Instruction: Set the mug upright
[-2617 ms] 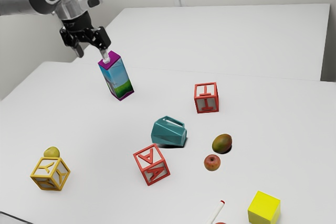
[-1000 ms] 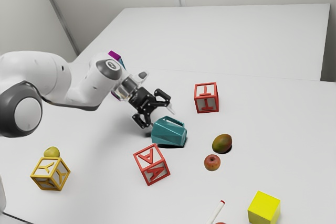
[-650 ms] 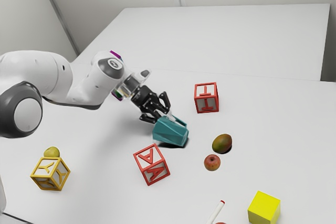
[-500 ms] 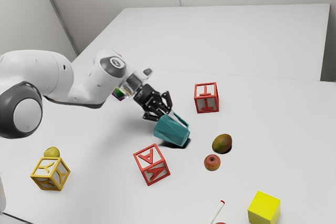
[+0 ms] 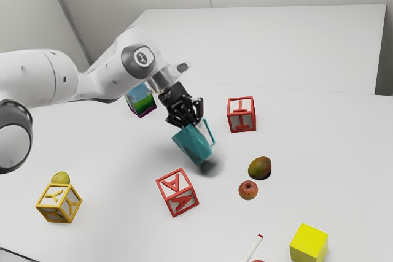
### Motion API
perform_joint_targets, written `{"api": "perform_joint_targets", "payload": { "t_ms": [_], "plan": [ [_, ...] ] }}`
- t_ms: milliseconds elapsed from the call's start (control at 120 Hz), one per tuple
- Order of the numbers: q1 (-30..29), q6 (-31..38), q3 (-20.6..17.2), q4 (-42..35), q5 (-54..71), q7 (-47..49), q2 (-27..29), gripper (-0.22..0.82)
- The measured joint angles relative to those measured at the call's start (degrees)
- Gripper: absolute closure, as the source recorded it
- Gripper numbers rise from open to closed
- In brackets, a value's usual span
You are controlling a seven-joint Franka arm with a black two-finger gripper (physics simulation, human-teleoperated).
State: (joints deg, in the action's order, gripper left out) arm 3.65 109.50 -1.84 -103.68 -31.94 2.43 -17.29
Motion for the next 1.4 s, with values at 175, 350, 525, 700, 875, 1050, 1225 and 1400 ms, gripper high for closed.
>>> {"api": "perform_joint_targets", "payload": {
  "t_ms": [175,350,525,700,875,1050,1225,1400],
  "plan": [
    [0.79,1.52,0.00,-1.58,14.26,1.41,3.00,0.79],
    [1.53,6.85,-0.09,-6.17,26.66,2.36,6.60,0.79],
    [1.86,11.89,-0.09,-8.21,35.94,3.08,7.57,0.79],
    [2.15,16.42,-0.09,-9.91,41.49,3.72,7.80,0.79],
    [2.16,19.76,-0.09,-11.45,43.26,4.32,7.58,0.79],
    [2.17,21.36,-0.08,-11.64,43.74,4.99,6.37,0.79],
    [2.17,22.45,-0.08,-11.65,43.83,5.53,4.67,0.79],
    [2.17,22.98,-0.08,-11.65,43.83,5.95,3.84,0.79]
  ]
}}
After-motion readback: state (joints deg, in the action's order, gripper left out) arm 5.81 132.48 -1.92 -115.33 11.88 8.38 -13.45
